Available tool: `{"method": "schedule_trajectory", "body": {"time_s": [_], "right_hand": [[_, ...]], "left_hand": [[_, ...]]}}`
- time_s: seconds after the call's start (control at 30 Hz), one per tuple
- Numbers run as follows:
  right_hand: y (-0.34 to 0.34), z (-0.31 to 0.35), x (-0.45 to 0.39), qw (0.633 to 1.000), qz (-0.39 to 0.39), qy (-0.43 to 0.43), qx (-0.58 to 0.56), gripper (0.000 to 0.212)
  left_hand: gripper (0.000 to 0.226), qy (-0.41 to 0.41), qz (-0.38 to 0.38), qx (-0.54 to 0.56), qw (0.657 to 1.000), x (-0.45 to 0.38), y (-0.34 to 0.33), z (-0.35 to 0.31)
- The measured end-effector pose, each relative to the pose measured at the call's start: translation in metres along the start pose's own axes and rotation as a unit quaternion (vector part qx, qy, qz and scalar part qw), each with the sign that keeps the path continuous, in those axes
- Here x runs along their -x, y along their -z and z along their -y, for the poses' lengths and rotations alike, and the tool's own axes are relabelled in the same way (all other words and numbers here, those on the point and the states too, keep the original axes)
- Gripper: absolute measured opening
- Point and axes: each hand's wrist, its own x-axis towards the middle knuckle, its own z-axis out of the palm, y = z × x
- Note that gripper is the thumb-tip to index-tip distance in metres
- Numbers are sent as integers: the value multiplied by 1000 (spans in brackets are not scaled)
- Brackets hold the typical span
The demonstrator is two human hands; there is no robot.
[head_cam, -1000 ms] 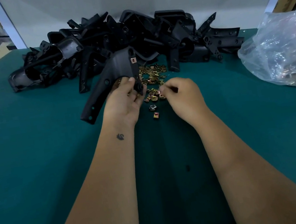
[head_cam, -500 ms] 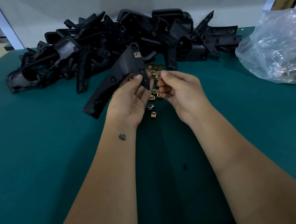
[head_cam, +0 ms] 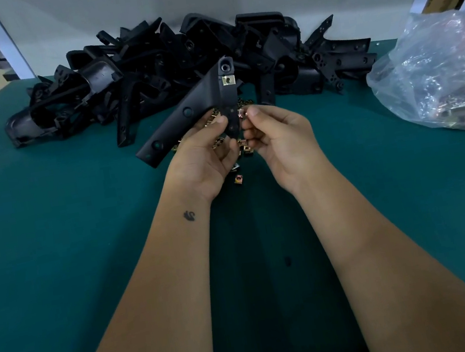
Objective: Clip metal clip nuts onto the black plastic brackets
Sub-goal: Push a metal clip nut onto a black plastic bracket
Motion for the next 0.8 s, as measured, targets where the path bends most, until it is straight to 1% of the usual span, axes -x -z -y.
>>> {"method": "schedule_trajectory", "body": {"time_s": [0.13,0.37,0.47,0.67,0.8], "right_hand": [[1,1,0,1000,-9,2,8,13],[0,0,-1,1000,-6,-1,3,15],[1,-1,-1,1000,3,1,1,16],[1,-1,-1,999,18,25,40,15],[1,-1,-1,998,17,24,46,14]], "left_hand": [[23,1,18,-14,1000,2,0,-1],[18,4,28,-28,999,2,-1,-1],[24,4,21,-25,999,2,-1,-1],[31,1,33,-36,999,2,-1,-2],[23,9,34,-46,998,2,0,-2]]}}
